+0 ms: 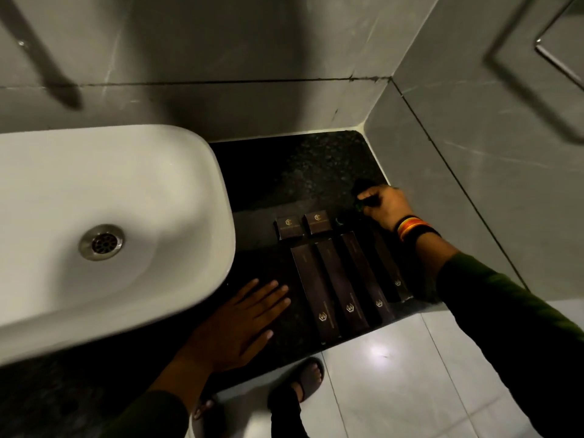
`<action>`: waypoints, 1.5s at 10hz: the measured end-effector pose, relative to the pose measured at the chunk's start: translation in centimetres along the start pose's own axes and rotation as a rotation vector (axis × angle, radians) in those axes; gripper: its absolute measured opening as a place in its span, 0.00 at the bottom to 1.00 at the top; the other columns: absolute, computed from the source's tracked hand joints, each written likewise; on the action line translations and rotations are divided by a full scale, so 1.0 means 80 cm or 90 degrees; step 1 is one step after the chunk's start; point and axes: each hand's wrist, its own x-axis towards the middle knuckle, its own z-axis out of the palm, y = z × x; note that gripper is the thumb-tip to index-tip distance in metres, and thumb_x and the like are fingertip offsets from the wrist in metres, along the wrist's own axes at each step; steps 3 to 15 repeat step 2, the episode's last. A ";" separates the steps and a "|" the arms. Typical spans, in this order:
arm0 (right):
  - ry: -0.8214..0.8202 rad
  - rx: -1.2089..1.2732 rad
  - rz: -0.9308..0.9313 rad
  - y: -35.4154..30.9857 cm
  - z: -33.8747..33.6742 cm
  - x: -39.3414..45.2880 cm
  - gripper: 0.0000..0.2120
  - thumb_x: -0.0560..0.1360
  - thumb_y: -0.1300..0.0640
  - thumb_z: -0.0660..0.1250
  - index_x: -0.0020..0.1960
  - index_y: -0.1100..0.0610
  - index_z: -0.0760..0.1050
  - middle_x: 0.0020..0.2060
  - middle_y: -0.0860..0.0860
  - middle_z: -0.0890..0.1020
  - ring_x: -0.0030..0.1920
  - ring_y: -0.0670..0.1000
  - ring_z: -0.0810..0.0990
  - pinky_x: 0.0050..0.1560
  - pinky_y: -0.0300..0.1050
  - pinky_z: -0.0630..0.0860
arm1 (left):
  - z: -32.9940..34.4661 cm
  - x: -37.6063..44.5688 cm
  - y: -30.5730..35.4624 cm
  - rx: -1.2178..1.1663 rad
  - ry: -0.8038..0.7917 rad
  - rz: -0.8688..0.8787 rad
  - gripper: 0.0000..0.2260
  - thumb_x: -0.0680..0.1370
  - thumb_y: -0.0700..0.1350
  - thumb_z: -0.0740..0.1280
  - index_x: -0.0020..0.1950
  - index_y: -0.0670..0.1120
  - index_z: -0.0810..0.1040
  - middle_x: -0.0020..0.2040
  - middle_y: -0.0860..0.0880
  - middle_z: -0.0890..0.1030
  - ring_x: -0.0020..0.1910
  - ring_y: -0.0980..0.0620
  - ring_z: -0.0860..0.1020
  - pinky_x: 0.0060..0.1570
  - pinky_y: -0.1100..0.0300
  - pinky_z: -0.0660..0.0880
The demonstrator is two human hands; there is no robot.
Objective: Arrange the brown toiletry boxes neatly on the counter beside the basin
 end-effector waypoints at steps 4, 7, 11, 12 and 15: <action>-0.004 -0.010 0.024 -0.009 0.008 0.002 0.22 0.70 0.59 0.75 0.63 0.55 0.78 0.58 0.57 0.83 0.58 0.58 0.82 0.62 0.48 0.77 | -0.005 0.001 0.005 0.000 0.005 -0.003 0.29 0.88 0.54 0.58 0.89 0.50 0.56 0.89 0.50 0.54 0.89 0.49 0.49 0.86 0.46 0.45; -0.004 -0.010 0.024 -0.009 0.008 0.002 0.22 0.70 0.59 0.75 0.63 0.55 0.78 0.58 0.57 0.83 0.58 0.58 0.82 0.62 0.48 0.77 | -0.005 0.001 0.005 0.000 0.005 -0.003 0.29 0.88 0.54 0.58 0.89 0.50 0.56 0.89 0.50 0.54 0.89 0.49 0.49 0.86 0.46 0.45; -0.004 -0.010 0.024 -0.009 0.008 0.002 0.22 0.70 0.59 0.75 0.63 0.55 0.78 0.58 0.57 0.83 0.58 0.58 0.82 0.62 0.48 0.77 | -0.005 0.001 0.005 0.000 0.005 -0.003 0.29 0.88 0.54 0.58 0.89 0.50 0.56 0.89 0.50 0.54 0.89 0.49 0.49 0.86 0.46 0.45; -0.004 -0.010 0.024 -0.009 0.008 0.002 0.22 0.70 0.59 0.75 0.63 0.55 0.78 0.58 0.57 0.83 0.58 0.58 0.82 0.62 0.48 0.77 | -0.005 0.001 0.005 0.000 0.005 -0.003 0.29 0.88 0.54 0.58 0.89 0.50 0.56 0.89 0.50 0.54 0.89 0.49 0.49 0.86 0.46 0.45; -0.004 -0.010 0.024 -0.009 0.008 0.002 0.22 0.70 0.59 0.75 0.63 0.55 0.78 0.58 0.57 0.83 0.58 0.58 0.82 0.62 0.48 0.77 | -0.005 0.001 0.005 0.000 0.005 -0.003 0.29 0.88 0.54 0.58 0.89 0.50 0.56 0.89 0.50 0.54 0.89 0.49 0.49 0.86 0.46 0.45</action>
